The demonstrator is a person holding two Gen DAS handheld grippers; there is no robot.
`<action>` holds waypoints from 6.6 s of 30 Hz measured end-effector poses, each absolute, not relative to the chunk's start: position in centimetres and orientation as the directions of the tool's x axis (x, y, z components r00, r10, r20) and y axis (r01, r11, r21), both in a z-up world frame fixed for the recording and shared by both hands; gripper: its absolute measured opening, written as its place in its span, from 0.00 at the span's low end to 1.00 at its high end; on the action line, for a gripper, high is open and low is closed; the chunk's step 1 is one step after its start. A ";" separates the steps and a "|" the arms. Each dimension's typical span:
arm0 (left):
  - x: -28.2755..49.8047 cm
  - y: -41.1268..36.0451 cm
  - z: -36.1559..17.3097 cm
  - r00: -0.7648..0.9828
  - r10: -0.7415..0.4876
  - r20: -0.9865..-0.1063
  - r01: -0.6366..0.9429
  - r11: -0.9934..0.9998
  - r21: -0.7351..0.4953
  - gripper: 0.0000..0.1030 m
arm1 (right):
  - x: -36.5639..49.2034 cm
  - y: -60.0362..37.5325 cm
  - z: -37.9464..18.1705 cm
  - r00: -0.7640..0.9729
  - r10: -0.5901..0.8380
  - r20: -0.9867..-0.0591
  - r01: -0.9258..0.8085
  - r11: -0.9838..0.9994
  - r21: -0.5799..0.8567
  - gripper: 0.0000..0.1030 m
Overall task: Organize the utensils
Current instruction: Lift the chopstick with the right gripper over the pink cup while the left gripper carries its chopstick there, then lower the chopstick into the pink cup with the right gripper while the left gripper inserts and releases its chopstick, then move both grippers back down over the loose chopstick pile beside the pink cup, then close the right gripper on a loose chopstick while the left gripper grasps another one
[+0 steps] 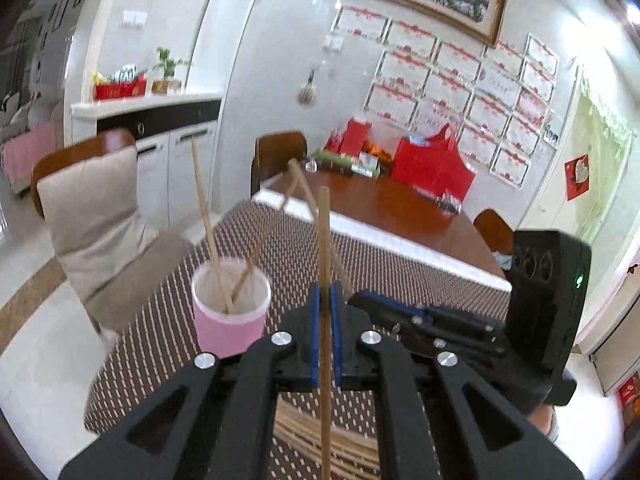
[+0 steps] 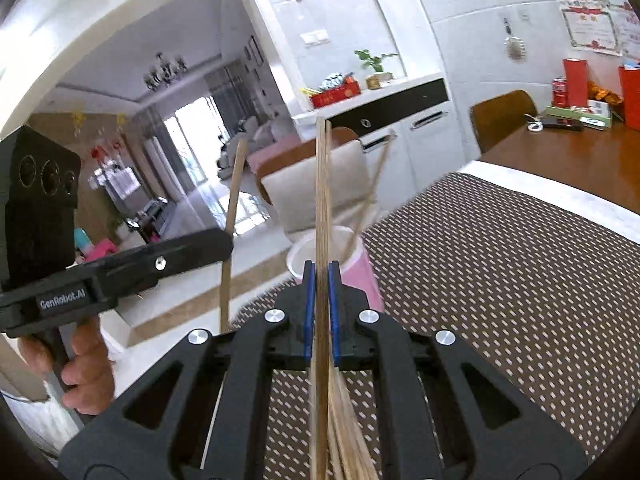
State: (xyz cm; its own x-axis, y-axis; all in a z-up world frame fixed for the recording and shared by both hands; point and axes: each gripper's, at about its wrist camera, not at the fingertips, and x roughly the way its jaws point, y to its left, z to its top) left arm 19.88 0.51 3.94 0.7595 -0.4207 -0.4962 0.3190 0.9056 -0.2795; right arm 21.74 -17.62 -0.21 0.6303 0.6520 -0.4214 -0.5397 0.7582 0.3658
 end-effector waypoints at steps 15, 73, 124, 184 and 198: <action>27.6 3.5 5.5 0.782 -0.402 -0.476 0.281 0.910 -0.306 0.05 | 27.4 -14.6 0.4 0.717 0.521 -0.464 -0.454 0.853 0.257 0.07; 30.1 4.4 9.6 0.919 -0.305 -0.250 0.248 0.940 -0.235 0.05 | 30.6 -12.1 8.3 0.844 0.520 -0.134 -0.478 0.841 0.252 0.06; 23.1 4.7 0.9 0.848 -0.234 -0.476 0.137 0.963 -0.231 0.44 | 24.3 -14.7 -0.1 0.848 0.437 -0.299 -0.362 0.890 0.276 0.44; 21.0 -1.1 -14.3 0.398 -0.116 -0.910 0.090 0.992 -0.087 0.44 | 21.9 -14.8 -13.6 0.444 0.222 -0.868 -0.533 0.844 -0.057 0.56; 20.3 -1.2 -14.2 0.399 -0.113 -0.910 0.067 0.993 -0.093 0.44 | 22.8 -12.7 -14.3 0.380 0.174 -0.908 -0.592 0.800 -0.094 0.56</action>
State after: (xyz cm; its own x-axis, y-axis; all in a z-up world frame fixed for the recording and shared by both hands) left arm 20.34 -1.24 -14.23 0.3990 -0.1125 -0.9100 0.0671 0.9934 -0.0934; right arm 22.78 -12.67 -14.26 0.3801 0.1745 -0.9084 -0.5922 0.8003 -0.0941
